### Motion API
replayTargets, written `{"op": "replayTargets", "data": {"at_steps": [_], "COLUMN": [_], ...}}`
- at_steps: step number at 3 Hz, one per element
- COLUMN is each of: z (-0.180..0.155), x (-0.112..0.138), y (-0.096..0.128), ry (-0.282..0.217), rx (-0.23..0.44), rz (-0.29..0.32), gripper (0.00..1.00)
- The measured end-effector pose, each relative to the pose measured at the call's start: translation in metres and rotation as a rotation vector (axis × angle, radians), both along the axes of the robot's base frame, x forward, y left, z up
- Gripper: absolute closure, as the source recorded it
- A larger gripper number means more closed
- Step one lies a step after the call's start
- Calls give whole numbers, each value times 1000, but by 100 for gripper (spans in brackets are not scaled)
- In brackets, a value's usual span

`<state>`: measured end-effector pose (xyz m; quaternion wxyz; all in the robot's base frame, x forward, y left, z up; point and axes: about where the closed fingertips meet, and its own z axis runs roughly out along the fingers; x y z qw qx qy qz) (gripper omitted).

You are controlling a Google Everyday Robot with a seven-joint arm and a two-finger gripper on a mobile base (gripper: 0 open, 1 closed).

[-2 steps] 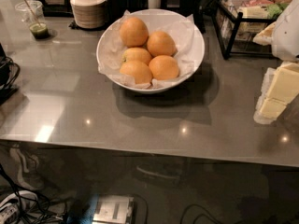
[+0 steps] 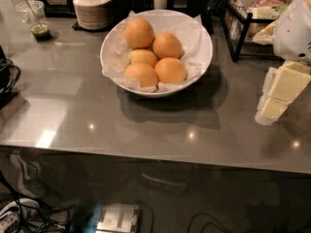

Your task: Pick orange from white bowl

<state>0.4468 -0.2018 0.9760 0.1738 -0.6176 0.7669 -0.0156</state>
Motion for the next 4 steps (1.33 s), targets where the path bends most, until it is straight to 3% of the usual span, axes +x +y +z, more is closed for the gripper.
{"op": "replayTargets", "data": {"at_steps": [1, 2, 3, 4], "z": [9, 30, 48, 55], "x": [19, 36, 55, 80], "y": [47, 107, 164, 214], "ry": [-12, -63, -103, -120], "rx": [86, 190, 265, 329], "rz": [147, 310, 412, 450], "gripper": [0, 0, 0, 0]}}
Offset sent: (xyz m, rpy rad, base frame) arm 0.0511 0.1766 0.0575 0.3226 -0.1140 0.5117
